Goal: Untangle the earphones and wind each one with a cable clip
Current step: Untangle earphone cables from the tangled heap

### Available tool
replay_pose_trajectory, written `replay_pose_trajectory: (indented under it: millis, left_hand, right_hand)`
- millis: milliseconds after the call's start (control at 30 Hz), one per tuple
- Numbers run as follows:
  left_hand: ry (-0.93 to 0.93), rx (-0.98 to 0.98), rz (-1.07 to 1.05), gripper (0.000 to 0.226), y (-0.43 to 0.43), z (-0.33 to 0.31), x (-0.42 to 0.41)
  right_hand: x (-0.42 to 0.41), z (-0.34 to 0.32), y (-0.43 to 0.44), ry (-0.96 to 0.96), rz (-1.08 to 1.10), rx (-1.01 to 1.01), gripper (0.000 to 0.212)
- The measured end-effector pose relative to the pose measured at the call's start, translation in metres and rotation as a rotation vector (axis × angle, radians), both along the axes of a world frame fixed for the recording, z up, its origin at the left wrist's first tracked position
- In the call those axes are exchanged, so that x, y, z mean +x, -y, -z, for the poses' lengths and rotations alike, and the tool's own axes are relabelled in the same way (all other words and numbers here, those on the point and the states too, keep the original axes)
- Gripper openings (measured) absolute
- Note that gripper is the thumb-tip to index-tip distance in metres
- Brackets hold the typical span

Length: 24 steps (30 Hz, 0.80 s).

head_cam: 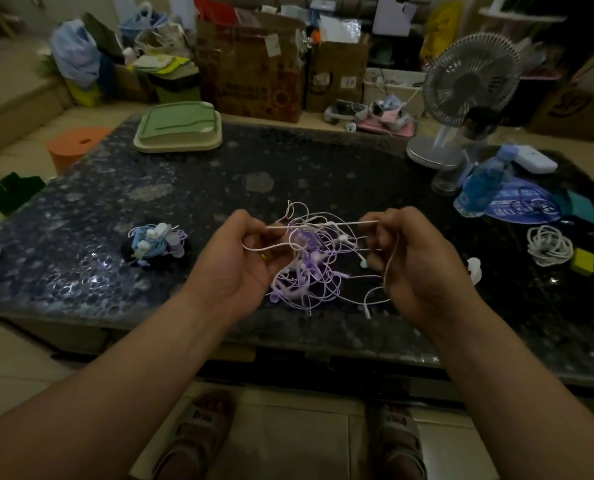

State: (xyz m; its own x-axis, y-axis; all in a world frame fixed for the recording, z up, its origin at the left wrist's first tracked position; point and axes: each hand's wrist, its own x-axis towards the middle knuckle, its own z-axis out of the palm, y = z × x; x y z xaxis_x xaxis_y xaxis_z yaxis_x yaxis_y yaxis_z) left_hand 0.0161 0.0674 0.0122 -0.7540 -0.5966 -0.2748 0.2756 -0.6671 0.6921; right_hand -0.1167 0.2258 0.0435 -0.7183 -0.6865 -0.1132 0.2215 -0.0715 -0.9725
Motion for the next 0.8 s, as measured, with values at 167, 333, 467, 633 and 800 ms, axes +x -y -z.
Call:
replay_pose_trajectory:
  millis: [167, 333, 467, 633, 800]
  left_hand:
    - [0.118, -0.26, 0.145, 0.034, -0.002, -0.002, 0.002]
    - [0.116, -0.502, 0.377, 0.024, -0.005, 0.004, 0.005]
    - [0.185, -0.672, 0.605, 0.037, -0.012, 0.003, 0.006]
    - [0.306, -0.811, 0.427, 0.023, -0.011, 0.004, 0.001]
    - [0.459, -0.819, 0.306, 0.021, -0.01, 0.006, -0.001]
  right_hand:
    - [0.006, -0.002, -0.001, 0.115, -0.084, -0.076, 0.034]
    - [0.008, -0.005, 0.004, 0.046, -0.14, -0.037, 0.03]
    - [0.011, -0.004, 0.004, -0.014, -0.199, 0.001, 0.028]
    - [0.006, -0.004, 0.001, -0.031, -0.163, 0.015, 0.028]
    - [0.005, 0.001, 0.0, -0.183, -0.117, 0.072, 0.029]
